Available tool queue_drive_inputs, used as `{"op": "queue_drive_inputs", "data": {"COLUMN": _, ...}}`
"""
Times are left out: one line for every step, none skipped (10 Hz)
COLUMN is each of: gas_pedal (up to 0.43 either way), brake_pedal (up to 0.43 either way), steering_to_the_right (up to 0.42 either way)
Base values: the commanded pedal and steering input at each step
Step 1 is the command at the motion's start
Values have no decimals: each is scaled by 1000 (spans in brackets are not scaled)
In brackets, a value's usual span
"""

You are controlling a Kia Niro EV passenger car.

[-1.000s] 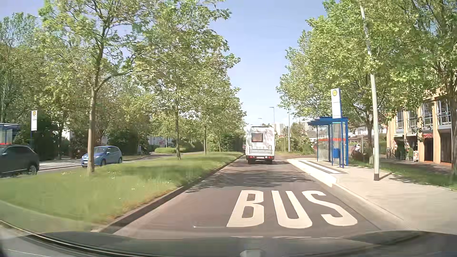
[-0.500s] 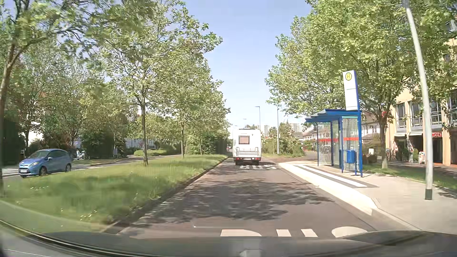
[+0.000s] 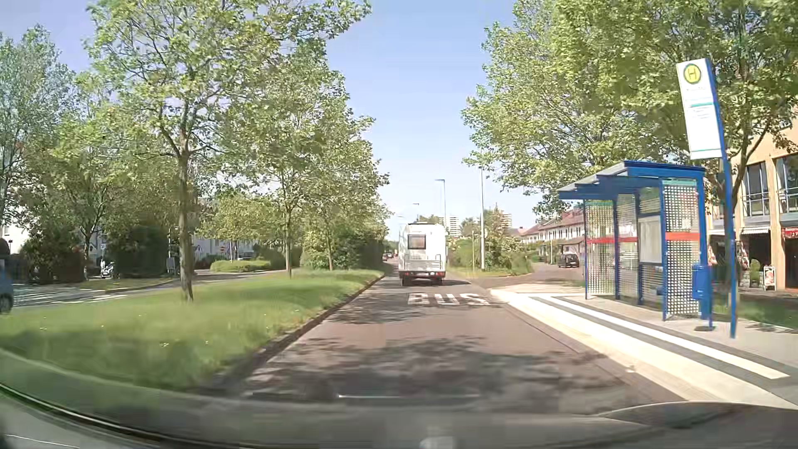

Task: Follow the waypoints while adhering to traffic rules and regulations

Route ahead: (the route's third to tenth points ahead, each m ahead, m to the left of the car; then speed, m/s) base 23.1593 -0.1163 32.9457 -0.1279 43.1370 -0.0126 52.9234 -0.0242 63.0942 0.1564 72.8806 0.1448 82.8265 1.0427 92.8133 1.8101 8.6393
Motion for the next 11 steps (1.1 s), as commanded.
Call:
{"op": "queue_drive_inputs", "data": {"gas_pedal": 169, "brake_pedal": 0, "steering_to_the_right": 21}}
{"op": "queue_drive_inputs", "data": {"gas_pedal": 169, "brake_pedal": 0, "steering_to_the_right": 17}}
{"op": "queue_drive_inputs", "data": {"gas_pedal": 169, "brake_pedal": 0, "steering_to_the_right": 7}}
{"op": "queue_drive_inputs", "data": {"gas_pedal": 169, "brake_pedal": 0, "steering_to_the_right": 6}}
{"op": "queue_drive_inputs", "data": {"gas_pedal": 157, "brake_pedal": 0, "steering_to_the_right": 5}}
{"op": "queue_drive_inputs", "data": {"gas_pedal": 150, "brake_pedal": 0, "steering_to_the_right": 6}}
{"op": "queue_drive_inputs", "data": {"gas_pedal": 130, "brake_pedal": 0, "steering_to_the_right": 6}}
{"op": "queue_drive_inputs", "data": {"gas_pedal": 118, "brake_pedal": 0, "steering_to_the_right": 6}}
{"op": "queue_drive_inputs", "data": {"gas_pedal": 118, "brake_pedal": 0, "steering_to_the_right": 5}}
{"op": "queue_drive_inputs", "data": {"gas_pedal": 118, "brake_pedal": 0, "steering_to_the_right": 4}}
{"op": "queue_drive_inputs", "data": {"gas_pedal": 118, "brake_pedal": 0, "steering_to_the_right": 4}}
